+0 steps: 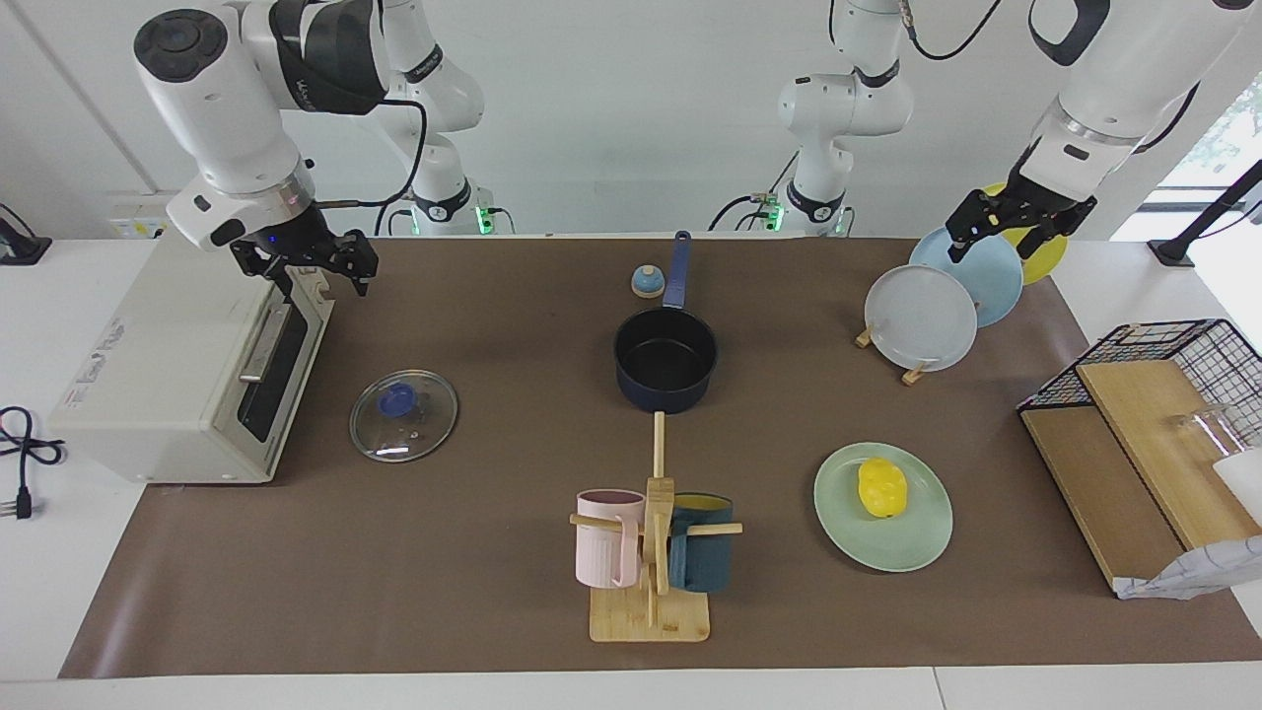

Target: Transfer potato from pot to plate

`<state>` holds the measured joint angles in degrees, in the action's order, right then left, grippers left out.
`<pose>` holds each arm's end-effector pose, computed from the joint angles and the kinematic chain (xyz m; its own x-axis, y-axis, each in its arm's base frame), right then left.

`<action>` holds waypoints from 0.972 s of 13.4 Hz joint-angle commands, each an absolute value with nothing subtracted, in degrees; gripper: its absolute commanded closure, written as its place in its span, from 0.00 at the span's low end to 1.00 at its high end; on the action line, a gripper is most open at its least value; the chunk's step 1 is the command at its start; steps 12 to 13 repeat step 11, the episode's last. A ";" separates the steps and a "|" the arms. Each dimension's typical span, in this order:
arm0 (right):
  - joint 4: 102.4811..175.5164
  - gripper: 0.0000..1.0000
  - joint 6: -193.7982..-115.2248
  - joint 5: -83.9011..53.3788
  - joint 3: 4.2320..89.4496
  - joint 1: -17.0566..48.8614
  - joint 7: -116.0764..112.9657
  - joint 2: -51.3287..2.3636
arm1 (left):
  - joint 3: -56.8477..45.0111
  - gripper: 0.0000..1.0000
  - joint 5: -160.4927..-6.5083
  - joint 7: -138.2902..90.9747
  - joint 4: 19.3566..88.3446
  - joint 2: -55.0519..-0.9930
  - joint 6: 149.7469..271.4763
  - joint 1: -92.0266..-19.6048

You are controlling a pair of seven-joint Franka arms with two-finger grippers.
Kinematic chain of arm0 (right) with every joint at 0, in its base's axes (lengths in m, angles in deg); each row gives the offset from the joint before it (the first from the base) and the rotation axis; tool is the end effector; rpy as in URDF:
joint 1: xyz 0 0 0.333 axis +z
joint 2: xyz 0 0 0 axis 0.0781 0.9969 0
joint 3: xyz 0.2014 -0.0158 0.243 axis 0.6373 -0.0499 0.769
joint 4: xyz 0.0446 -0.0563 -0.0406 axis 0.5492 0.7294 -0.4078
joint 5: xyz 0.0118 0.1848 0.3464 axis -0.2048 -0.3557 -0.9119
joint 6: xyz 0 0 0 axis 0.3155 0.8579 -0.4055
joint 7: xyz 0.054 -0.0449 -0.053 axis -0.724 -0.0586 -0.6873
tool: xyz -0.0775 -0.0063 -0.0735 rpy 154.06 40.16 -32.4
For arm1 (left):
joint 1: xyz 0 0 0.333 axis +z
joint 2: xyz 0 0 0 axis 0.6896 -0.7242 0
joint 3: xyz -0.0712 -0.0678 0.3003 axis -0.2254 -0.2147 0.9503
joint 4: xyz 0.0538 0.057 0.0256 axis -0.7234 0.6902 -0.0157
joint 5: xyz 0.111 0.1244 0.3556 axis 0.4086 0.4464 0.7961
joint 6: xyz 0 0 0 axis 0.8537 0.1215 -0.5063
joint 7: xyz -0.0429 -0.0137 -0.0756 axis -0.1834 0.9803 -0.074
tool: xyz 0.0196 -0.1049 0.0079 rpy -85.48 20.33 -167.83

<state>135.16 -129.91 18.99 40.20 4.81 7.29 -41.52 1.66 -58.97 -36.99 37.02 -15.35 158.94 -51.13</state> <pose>0.5423 0.0019 0.5663 0.9959 0.0053 -0.0903 0.0112 -0.9978 0.0648 0.5321 -0.0280 0.6265 0.9985 -0.0161 -0.0523 -0.0154 -0.9998 0.0141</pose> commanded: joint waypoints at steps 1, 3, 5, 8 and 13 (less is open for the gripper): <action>134.92 0.00 -129.29 18.76 40.69 4.04 7.94 -41.85 | 1.77 0.00 -57.92 -37.52 36.76 -14.80 158.27 -51.86; 135.00 0.00 -129.29 18.76 40.61 4.04 7.94 -41.85 | 1.77 0.00 -57.92 -37.52 36.67 -14.80 158.54 -51.95; 134.91 0.00 -129.29 18.76 40.61 4.04 7.94 -41.85 | 1.77 0.00 -57.92 -37.52 36.67 -14.80 158.62 -51.95; 134.91 0.00 -129.29 18.76 40.61 4.04 7.94 -41.85 | 1.77 0.00 -57.92 -37.61 37.02 -14.80 160.02 -51.95; 134.91 0.00 -129.29 18.76 40.61 4.04 7.94 -41.85 | 1.68 0.00 -57.92 -37.26 38.70 -14.18 161.96 -52.04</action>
